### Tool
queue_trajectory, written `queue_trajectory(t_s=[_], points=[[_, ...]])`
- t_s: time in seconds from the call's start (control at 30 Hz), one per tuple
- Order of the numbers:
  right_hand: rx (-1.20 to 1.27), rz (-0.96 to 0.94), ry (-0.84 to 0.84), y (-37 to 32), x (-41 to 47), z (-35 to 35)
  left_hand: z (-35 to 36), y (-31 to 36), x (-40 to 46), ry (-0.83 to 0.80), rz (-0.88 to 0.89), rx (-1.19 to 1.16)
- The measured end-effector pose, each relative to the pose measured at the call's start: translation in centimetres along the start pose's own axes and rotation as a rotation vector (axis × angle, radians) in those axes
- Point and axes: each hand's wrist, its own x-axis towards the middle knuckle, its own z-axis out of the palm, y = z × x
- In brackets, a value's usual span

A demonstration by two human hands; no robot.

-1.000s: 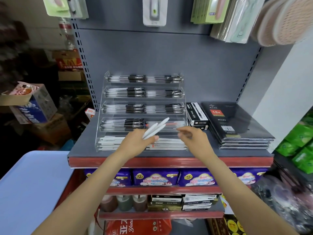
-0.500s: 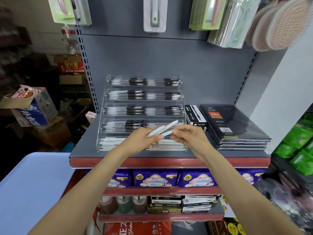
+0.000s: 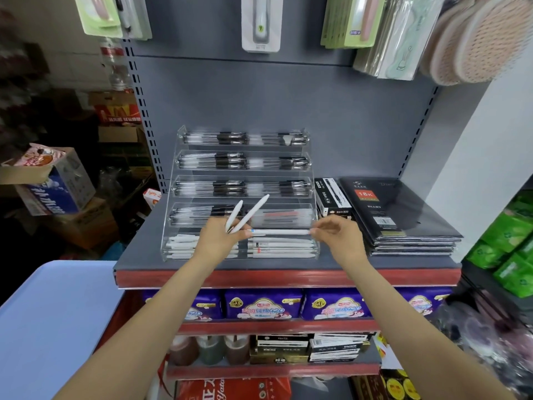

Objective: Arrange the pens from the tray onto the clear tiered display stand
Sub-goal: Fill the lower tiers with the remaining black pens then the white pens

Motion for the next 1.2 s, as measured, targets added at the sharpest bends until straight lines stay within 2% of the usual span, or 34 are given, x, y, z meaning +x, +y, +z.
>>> queue_trajectory(t_s=[0.1,0.17,0.27,0.53,0.67,0.73,0.8,0.83,0.9,1.0,1.1,1.2], points=[[-0.135,0.005,0.031,0.6,0.2,0.1,0.1,-0.7,0.4,0.028,-0.004,0.119],[-0.175,0.051,-0.018,0.9,0.5,0.2,0.3,-1.0,0.6,0.047,-0.005,0.153],[-0.168,0.094,-0.082,1.4,0.8,0.5,1.0,-0.9,0.9,0.048,-0.005,0.204],[-0.165,0.085,-0.057,1.5,0.8,0.6,2.7,-0.2,1.3,0.087,-0.025,0.537],[-0.180,0.095,-0.061,1.3,0.7,0.6,2.3,-0.2,1.0,0.037,-0.042,0.528],[-0.247,0.052,-0.002,1.0,0.5,0.8,2.0,0.2,0.6,0.007,0.001,0.548],[-0.328,-0.078,0.098,0.4,0.1,1.0,1.8,1.0,0.1,-0.036,0.077,0.580],[-0.330,-0.154,0.111,-0.2,-0.1,1.1,1.7,1.3,-0.1,-0.065,0.114,0.580],[-0.280,-0.248,0.025,-1.4,-0.2,1.3,1.6,1.9,-0.5,-0.145,0.162,0.539],[-0.130,-0.232,-0.126,-2.4,0.3,1.4,1.6,2.3,-0.6,-0.231,0.217,0.429],[0.035,-0.156,-0.128,-2.3,0.7,0.9,1.0,2.2,-0.5,-0.186,0.222,0.227],[0.070,-0.111,-0.090,-1.6,0.6,0.2,-0.1,1.7,-0.2,-0.131,0.185,0.047]])
